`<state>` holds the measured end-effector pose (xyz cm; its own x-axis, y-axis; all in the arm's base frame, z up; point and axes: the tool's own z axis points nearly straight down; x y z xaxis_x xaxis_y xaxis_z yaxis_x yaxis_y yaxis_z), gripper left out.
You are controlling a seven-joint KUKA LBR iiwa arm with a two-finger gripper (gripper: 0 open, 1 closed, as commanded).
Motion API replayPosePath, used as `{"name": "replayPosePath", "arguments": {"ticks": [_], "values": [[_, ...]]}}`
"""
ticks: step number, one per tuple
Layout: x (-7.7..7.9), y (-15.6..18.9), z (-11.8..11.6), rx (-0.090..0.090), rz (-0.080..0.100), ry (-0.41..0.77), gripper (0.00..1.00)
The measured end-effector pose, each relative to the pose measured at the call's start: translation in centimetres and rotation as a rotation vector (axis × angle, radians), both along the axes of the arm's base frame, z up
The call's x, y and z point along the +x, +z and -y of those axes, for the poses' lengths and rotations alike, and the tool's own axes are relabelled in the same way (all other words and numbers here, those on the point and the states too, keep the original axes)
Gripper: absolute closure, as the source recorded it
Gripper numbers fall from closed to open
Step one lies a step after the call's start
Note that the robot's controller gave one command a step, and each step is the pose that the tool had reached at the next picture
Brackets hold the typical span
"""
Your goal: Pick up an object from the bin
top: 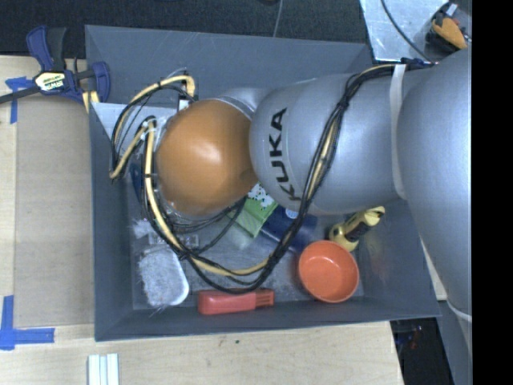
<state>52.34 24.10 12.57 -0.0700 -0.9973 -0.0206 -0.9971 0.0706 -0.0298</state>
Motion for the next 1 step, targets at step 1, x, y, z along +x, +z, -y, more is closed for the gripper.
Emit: {"name": "replayPosePath", "arguments": {"ticks": [1], "values": [[-0.23,3.15,0.07,-0.003,-0.009,0.000,1.00]]}}
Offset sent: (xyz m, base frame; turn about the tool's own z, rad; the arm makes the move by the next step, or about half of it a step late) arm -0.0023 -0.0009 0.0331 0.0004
